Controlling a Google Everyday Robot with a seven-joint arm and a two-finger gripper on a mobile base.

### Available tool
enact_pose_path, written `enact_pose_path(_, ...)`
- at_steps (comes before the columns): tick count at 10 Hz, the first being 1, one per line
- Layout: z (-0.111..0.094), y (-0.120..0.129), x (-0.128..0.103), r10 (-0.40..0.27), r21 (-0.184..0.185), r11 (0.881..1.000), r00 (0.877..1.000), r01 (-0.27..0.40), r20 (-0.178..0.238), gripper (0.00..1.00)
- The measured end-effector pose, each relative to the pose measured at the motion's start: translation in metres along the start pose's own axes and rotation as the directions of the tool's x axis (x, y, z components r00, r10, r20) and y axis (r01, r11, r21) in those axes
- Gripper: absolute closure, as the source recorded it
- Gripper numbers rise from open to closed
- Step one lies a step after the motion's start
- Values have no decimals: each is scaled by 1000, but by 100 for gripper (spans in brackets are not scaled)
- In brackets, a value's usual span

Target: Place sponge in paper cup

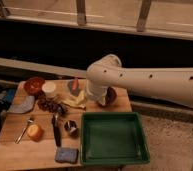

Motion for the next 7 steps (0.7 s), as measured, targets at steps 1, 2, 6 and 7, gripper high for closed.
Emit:
enact_pose_path(1,4,3,10,-17,0,1000,1000,17,-25,20)
enact_pose_path(2,4,2,10,-16,1,1000,1000,16,-25,20)
enact_pose_path(6,4,2,10,-16,1,1000,1000,16,-24,20)
enact_pose_path(7,4,1,9,-16,4,1000,1000,16,-25,20)
